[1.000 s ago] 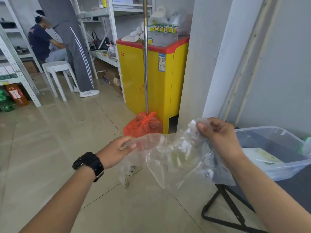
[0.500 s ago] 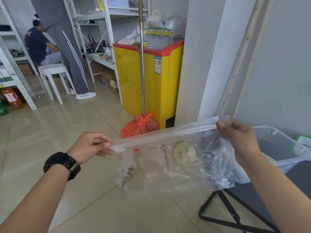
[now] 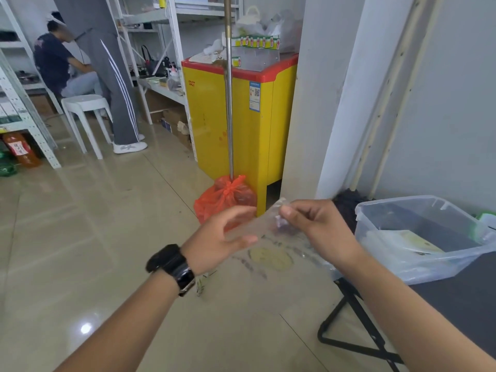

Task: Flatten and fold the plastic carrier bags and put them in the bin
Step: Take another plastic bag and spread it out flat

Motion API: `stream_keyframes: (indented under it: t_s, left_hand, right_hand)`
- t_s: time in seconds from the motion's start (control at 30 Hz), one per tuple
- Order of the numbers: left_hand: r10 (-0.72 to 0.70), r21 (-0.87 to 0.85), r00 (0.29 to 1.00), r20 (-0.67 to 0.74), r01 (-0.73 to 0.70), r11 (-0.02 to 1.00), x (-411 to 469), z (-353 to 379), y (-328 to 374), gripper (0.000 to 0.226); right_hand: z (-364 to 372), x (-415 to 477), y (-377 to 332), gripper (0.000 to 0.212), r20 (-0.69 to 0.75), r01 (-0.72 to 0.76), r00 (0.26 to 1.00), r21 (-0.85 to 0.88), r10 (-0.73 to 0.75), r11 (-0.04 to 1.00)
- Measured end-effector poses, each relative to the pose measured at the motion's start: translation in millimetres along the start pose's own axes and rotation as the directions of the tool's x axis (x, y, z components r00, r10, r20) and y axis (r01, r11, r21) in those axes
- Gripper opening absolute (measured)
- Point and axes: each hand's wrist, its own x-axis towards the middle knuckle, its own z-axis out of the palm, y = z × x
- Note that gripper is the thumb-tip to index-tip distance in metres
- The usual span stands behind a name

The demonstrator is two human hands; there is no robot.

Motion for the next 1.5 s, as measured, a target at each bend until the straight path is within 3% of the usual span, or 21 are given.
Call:
stream_keyframes:
  t_s: [0.07, 0.1, 0.17, 0.23, 0.3, 0.37, 0.43, 0.5, 0.57, 0.63, 0.67, 0.73, 0.83, 0.97, 1.03, 1.1, 1.2, 1.23, 1.37, 1.5]
  left_hand:
    - [0.03, -0.029, 1.0, -0.009, -0.03, 0.999, 4, 8, 5, 0.013]
    - [0.036, -0.038, 0.999, -0.039, -0.038, 0.999, 5, 6, 4, 0.005]
    - [0.038, -0.059, 0.994, -0.106, -0.045, 0.997, 6, 0, 1, 0.014]
    - [0.011, -0.163, 0.98, -0.2, -0.044, 0.986, 6, -13, -2, 0.011]
    - [-0.047, -0.274, 0.958, -0.283, -0.034, 0.961, 5, -28, -5, 0.007]
    - [-0.102, -0.301, 0.954, -0.283, 0.012, 0.954, 1, -42, -10, 0.007]
    - [-0.156, -0.316, 0.951, -0.267, 0.067, 0.946, -3, -52, -14, 0.01]
    - [-0.215, -0.381, 0.932, -0.291, 0.093, 0.92, -6, -57, -17, 0.009]
    - [-0.295, -0.543, 0.904, -0.308, 0.088, 0.835, -7, -57, -16, 0.013]
    - [-0.386, -0.716, 0.881, -0.272, 0.082, 0.693, -6, -54, -13, 0.014]
    - [-0.425, -0.763, 0.87, -0.249, 0.094, 0.64, -6, -53, -12, 0.014]
    - [-0.511, -0.811, 0.833, -0.213, 0.141, 0.568, -5, -50, -15, 0.016]
    - [-0.605, -0.819, 0.786, -0.128, 0.26, 0.511, -6, -53, -26, 0.028]
    - [-0.533, -0.598, 0.84, 0.1, 0.479, 0.643, -19, -51, -27, 0.053]
    - [-0.529, -0.585, 0.845, 0.081, 0.47, 0.661, -20, -45, -26, 0.061]
    - [-0.6, -0.656, 0.799, -0.044, 0.43, 0.62, -17, -41, -26, 0.053]
    - [-0.677, -0.748, 0.726, -0.121, 0.381, 0.543, -14, -46, -32, 0.053]
    - [-0.665, -0.741, 0.739, -0.105, 0.387, 0.548, -15, -48, -34, 0.05]
    - [-0.583, -0.688, 0.813, -0.01, 0.417, 0.594, -19, -58, -33, 0.023]
    - [-0.504, -0.761, 0.85, 0.154, 0.428, 0.488, -24, -72, -32, 0.046]
  right_hand:
    - [4, 1, -3, 0.029, 0.016, 0.037, 0.999, -0.014, -0.037, 0.999]
    - [0, 2, -2, 0.027, -0.026, 0.052, 0.998, -0.019, -0.052, 0.998]
    - [-13, 6, 3, 0.016, -0.109, 0.017, 0.994, 0.016, -0.015, 1.0]
    - [-27, 6, 12, 0.015, -0.029, -0.1, 0.994, 0.039, 0.101, 0.994]
    - [-34, 4, 24, 0.02, 0.088, -0.215, 0.971, -0.062, 0.22, 0.975]
    - [-43, 4, 31, 0.019, 0.063, -0.262, 0.96, -0.134, 0.272, 0.956]
    - [-54, 6, 33, 0.021, -0.054, -0.276, 0.96, -0.048, 0.274, 0.96]
    - [-60, 7, 34, 0.028, -0.179, -0.253, 0.943, 0.161, 0.281, 0.954]
    - [-50, 6, 39, 0.06, -0.138, -0.297, 0.924, 0.324, 0.355, 0.898]
    - [-23, -2, 44, 0.089, 0.046, -0.436, 0.894, 0.311, 0.445, 0.844]
    - [-9, -4, 45, 0.086, 0.153, -0.499, 0.866, 0.278, 0.475, 0.821]
    - [13, -6, 45, 0.054, 0.268, -0.539, 0.836, 0.24, 0.479, 0.807]
    - [22, -3, 43, 0.031, 0.155, -0.53, 0.847, 0.327, 0.509, 0.782]
    - [17, -2, 49, 0.028, 0.009, -0.537, 0.815, 0.389, 0.58, 0.749]
    - [16, -2, 49, 0.029, -0.015, -0.539, 0.805, 0.401, 0.593, 0.741]
    - [14, -1, 46, 0.036, -0.029, -0.528, 0.807, 0.409, 0.589, 0.744]
    - [11, -4, 47, 0.069, -0.001, -0.53, 0.819, 0.384, 0.574, 0.756]
    - [11, -5, 46, 0.067, 0.013, -0.539, 0.819, 0.358, 0.573, 0.762]
    - [6, -3, 46, 0.022, -0.017, -0.515, 0.837, 0.31, 0.546, 0.799]
    - [-9, 0, 43, 0.045, 0.05, -0.5, 0.849, 0.394, 0.526, 0.771]
